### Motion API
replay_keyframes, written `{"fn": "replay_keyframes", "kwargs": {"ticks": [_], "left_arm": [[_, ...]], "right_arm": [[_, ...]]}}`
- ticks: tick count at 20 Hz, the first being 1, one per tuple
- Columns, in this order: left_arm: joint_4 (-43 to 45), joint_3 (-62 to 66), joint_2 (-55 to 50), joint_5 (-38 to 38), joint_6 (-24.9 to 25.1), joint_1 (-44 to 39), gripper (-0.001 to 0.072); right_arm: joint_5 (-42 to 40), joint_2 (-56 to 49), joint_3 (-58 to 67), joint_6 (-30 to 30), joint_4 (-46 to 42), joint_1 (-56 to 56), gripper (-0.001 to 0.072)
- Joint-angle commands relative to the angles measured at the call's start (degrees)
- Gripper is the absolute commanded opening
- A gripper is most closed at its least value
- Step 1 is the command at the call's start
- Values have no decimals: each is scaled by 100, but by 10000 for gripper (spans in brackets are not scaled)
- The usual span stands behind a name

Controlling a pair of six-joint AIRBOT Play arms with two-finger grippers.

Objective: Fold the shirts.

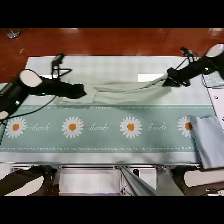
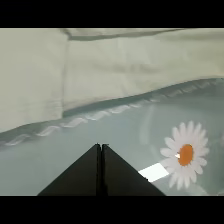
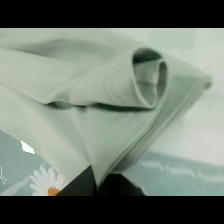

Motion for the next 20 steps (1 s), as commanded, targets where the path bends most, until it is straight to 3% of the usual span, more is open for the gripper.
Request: {"fn": "replay_keyframes", "kwargs": {"ticks": [1, 4, 8, 13, 17, 20], "left_arm": [[-188, 22, -59, 835, 35, -1276, 18], [-190, 260, -645, 1563, 11, -2109, 18], [-195, 1781, -2205, 855, -179, -2411, 18], [-369, 3239, -3604, 26, -551, -3101, 18], [-1014, 3294, -3912, 63, -544, -3821, 18], [-1025, 3416, -3936, -190, -415, -3884, 19]], "right_arm": [[-361, 1917, -1558, -179, -361, -55, 26], [-356, 3473, -2682, 2, -389, -105, 26], [24, 4876, -3257, 363, -422, -105, 26], [173, 5359, -3257, 522, -428, -101, 27], [-37, 5353, -3254, 424, -391, 68, 27], [-203, 5353, -3254, 511, -391, 278, 27]]}}
